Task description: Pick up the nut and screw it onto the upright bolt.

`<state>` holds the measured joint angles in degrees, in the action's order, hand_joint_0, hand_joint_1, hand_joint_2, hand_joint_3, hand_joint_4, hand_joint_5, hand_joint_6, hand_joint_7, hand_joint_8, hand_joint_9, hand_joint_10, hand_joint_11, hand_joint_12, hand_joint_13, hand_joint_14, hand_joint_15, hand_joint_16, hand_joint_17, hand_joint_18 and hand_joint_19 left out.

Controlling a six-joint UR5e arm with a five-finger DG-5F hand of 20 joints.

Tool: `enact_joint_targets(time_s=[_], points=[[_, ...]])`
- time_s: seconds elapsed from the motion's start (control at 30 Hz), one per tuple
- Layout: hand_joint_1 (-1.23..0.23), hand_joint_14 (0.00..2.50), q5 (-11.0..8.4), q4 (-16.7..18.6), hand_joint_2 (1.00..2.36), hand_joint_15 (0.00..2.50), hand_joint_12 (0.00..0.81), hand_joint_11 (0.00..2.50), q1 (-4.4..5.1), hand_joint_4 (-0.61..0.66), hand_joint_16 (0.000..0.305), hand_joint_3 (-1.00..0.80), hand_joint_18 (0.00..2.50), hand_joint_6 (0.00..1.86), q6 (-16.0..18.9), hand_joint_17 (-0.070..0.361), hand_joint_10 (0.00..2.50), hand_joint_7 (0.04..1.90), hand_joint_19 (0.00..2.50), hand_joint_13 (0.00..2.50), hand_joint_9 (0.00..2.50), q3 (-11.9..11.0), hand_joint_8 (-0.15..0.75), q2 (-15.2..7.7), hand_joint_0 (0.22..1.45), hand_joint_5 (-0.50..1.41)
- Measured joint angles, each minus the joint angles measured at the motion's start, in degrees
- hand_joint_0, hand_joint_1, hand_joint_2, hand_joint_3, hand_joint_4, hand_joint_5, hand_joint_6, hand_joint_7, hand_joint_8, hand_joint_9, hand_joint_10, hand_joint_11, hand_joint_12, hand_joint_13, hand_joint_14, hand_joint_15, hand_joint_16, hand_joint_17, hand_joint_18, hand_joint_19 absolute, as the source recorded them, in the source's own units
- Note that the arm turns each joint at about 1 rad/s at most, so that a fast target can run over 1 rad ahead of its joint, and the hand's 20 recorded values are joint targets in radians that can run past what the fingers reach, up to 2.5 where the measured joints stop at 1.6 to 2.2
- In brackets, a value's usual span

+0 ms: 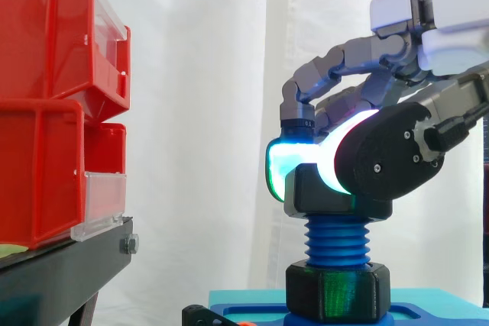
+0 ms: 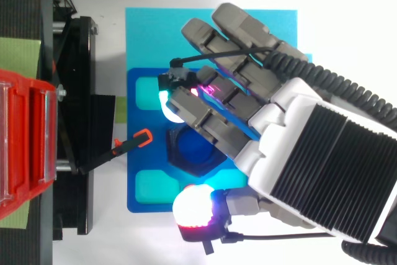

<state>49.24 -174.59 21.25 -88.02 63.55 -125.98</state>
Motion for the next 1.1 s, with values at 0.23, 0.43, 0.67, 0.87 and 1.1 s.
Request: enact_joint_targets(time_s=[0.23, 0.43, 0.67, 0.87, 1.1], points=[[-0.33, 0.00, 0.78, -1.01, 1.00, 0.00, 0.310, 0.03, -0.35, 0.12, 0.041, -0.50, 0.25, 0.50, 0.05, 0.092, 0.00, 1.27, 0.00, 0.45, 1.00, 0.00, 0.299, 0.03, 0.47, 0.04], [-0.32, 0.00, 1.09, -1.61, 1.00, 0.00, 0.290, 0.02, -0.51, 0.08, 0.038, -0.50, 0.36, 0.50, 0.11, 0.085, 0.00, 1.30, 0.00, 0.54, 1.11, 0.00, 0.268, 0.03, 0.47, 0.06], [-0.32, 0.00, 1.12, -2.40, 1.00, 0.00, 0.251, 0.01, -0.58, 0.07, 0.034, -0.50, 0.51, 0.50, 0.13, 0.076, 0.00, 1.29, 0.00, 0.66, 1.28, 0.00, 0.203, 0.21, 0.48, 0.08], [-0.31, 0.00, 1.11, -3.36, 1.00, 0.00, 0.198, 0.00, -0.64, 0.10, 0.028, -0.50, 0.66, 0.50, 0.09, 0.062, 0.00, 1.32, 0.03, 0.80, 1.49, 0.00, 0.153, 0.64, 0.48, 0.10], [-0.29, 0.00, 0.97, -5.19, 1.00, 0.00, 0.158, 0.08, -0.83, 0.12, 0.024, -0.50, 0.78, 0.50, -0.05, 0.053, 0.00, 1.35, 0.06, 0.91, 1.67, 0.00, 0.150, 1.61, 0.48, 0.11]])
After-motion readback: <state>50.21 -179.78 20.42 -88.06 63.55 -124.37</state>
